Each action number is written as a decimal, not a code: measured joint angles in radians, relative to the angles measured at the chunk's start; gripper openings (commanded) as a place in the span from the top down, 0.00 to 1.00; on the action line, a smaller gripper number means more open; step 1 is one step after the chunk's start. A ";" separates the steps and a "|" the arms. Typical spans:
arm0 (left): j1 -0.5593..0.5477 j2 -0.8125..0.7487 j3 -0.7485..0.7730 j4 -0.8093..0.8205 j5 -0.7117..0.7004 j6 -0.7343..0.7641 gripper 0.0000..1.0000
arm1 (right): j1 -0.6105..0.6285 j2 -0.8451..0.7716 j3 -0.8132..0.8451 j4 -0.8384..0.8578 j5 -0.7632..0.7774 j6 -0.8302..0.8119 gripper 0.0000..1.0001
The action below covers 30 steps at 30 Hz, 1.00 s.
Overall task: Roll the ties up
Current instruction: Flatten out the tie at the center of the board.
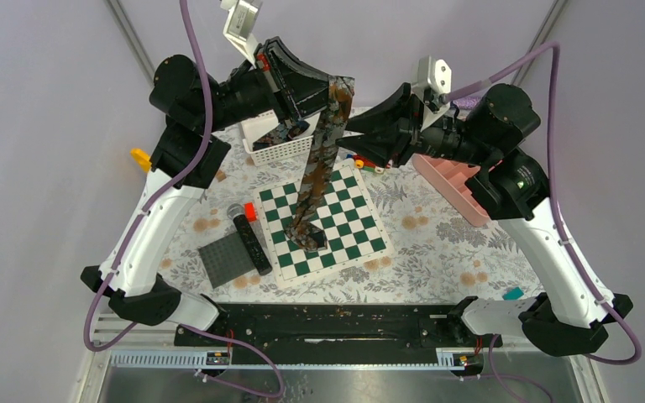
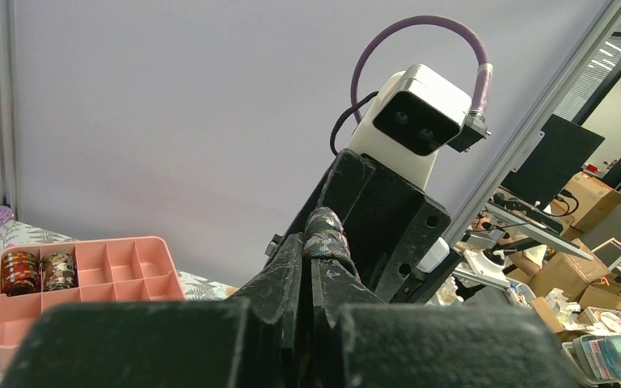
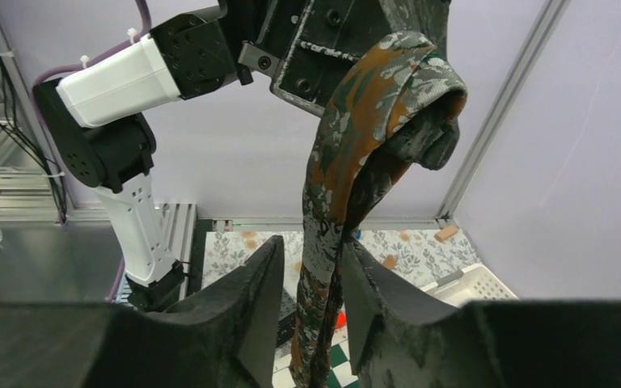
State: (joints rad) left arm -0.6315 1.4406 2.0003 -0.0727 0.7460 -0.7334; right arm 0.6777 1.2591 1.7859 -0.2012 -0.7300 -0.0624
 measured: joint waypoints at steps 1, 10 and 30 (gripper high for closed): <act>0.000 0.000 0.000 0.000 0.000 0.000 1.00 | 0.000 0.000 0.000 0.001 -0.004 0.002 0.69; -0.002 -0.008 -0.033 0.016 0.002 0.000 1.00 | 0.000 -0.001 0.000 0.005 -0.022 0.015 1.00; -0.003 -0.034 -0.102 0.071 0.006 0.002 0.79 | 0.000 -0.009 0.062 0.026 -0.022 0.026 1.00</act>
State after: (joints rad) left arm -0.6342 1.4071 1.8980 -0.0021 0.7521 -0.7311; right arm 0.6777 1.2503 1.8481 -0.1753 -0.7517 -0.0360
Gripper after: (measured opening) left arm 0.192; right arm 0.020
